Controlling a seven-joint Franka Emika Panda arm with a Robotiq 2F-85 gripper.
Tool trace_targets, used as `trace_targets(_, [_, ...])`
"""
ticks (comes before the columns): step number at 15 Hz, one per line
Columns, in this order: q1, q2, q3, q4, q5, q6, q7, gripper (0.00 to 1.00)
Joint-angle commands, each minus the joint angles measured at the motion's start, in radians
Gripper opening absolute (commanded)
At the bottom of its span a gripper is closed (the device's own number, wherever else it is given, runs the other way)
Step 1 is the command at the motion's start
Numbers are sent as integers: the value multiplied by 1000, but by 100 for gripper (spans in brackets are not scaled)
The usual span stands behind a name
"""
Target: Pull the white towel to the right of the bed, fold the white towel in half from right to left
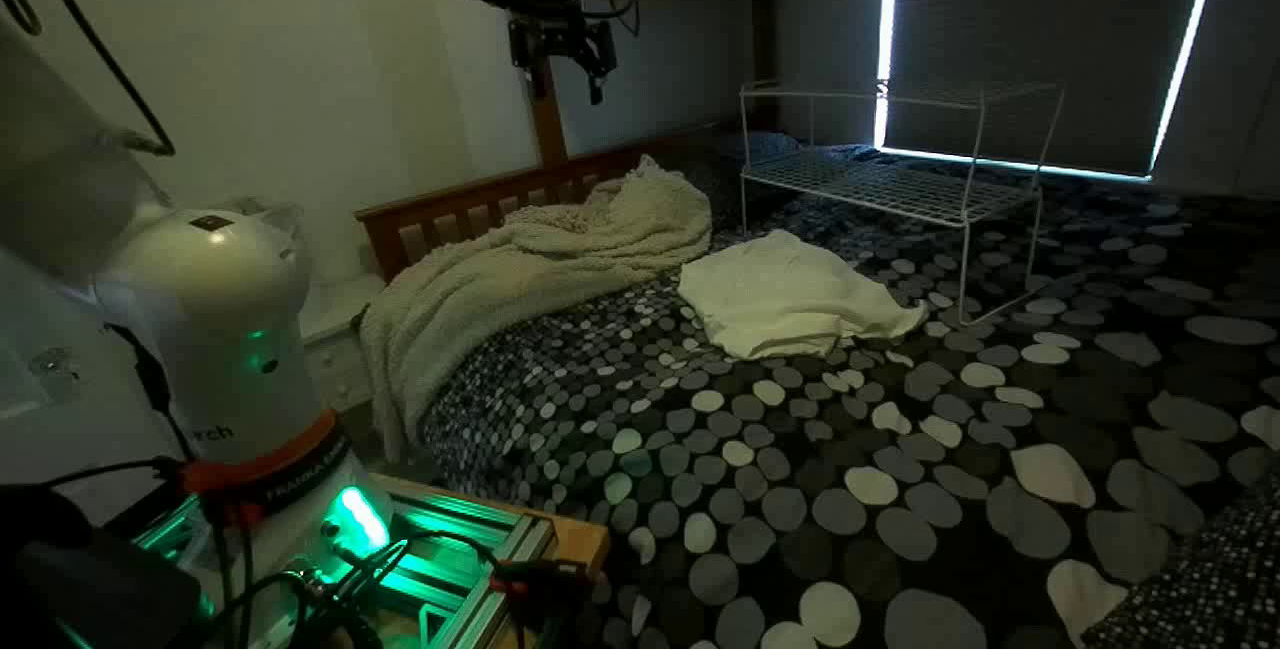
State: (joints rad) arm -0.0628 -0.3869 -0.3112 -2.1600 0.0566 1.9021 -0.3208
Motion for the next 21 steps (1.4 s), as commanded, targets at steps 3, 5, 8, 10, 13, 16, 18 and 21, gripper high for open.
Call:
trace_targets(3, [-26, 4, 21, 3, 10, -3, -9, 100])
trace_targets(5, [-13, 33, -23, 36, 105, -49, -44, 100])
trace_targets(8, [-52, 110, -110, 64, 250, 24, -85, 100])
trace_targets(10, [-79, 177, -171, 84, 344, 63, -170, 100])
trace_targets(13, [-132, 323, -245, 141, 501, 43, -295, 100])
trace_targets(16, [-214, 460, -244, 189, 621, 34, -384, 100])
trace_targets(18, [-283, 557, -217, 253, 664, -21, -412, 100])
trace_targets(21, [-386, 686, -166, 368, 671, -131, -460, 100])
